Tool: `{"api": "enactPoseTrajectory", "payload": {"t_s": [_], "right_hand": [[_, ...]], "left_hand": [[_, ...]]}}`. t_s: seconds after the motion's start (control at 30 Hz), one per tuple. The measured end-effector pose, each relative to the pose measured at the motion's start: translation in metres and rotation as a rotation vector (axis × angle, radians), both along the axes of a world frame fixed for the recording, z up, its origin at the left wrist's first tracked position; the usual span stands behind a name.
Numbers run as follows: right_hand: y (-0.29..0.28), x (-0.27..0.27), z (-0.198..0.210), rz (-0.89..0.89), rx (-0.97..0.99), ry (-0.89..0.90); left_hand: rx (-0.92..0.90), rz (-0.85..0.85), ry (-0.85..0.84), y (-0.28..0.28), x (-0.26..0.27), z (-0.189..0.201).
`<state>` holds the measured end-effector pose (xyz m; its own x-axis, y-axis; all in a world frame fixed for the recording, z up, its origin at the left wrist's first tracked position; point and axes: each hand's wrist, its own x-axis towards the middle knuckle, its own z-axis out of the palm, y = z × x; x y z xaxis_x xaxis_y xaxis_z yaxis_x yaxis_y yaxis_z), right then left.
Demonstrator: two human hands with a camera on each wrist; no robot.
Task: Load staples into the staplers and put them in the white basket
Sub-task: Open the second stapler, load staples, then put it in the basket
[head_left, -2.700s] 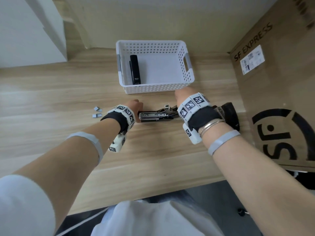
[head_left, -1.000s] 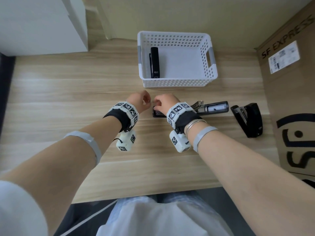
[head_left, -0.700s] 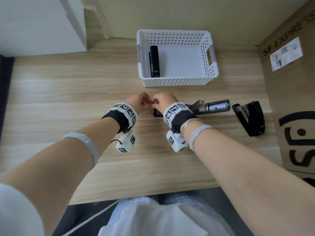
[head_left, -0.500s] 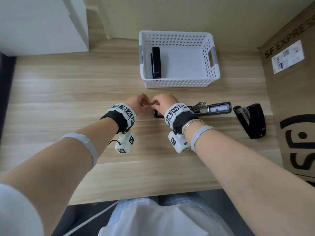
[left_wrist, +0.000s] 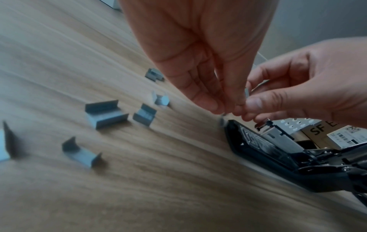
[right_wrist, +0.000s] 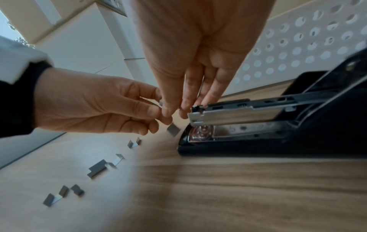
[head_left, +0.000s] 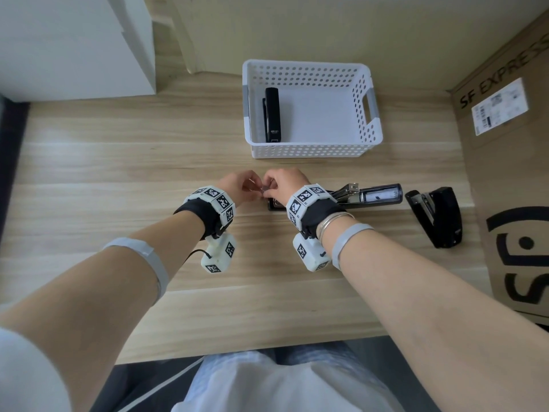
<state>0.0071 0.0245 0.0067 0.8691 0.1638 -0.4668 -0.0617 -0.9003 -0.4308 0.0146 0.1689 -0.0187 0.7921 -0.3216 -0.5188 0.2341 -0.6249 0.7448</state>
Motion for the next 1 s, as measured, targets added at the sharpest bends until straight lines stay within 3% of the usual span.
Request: {"api": "enactPoseTrajectory", "payload": {"t_s": [0.1, 0.43, 0.8, 1.0], "right_hand": [[-0.007, 0.000, 0.005, -0.009, -0.034, -0.030], [-0.036, -0.011, 0.019, 0.067, -0.236, 0.052], [-0.030, -0.005, 0.010, 0.038, -0.264, 0.125], [-0.029, 0.001, 0.004, -0.021, -0.202, 0.139]], "left_hand": [[0.072, -0.003, -0.058, -0.004, 0.002, -0.003], [0.296, -0.270, -0.199, -0.020, 0.002, -0.002], [0.330, -0.183, -0.248, -0.019, -0.001, -0.009], [0.379, -0.257, -0.205, -0.004, 0.004, -0.011]]}}
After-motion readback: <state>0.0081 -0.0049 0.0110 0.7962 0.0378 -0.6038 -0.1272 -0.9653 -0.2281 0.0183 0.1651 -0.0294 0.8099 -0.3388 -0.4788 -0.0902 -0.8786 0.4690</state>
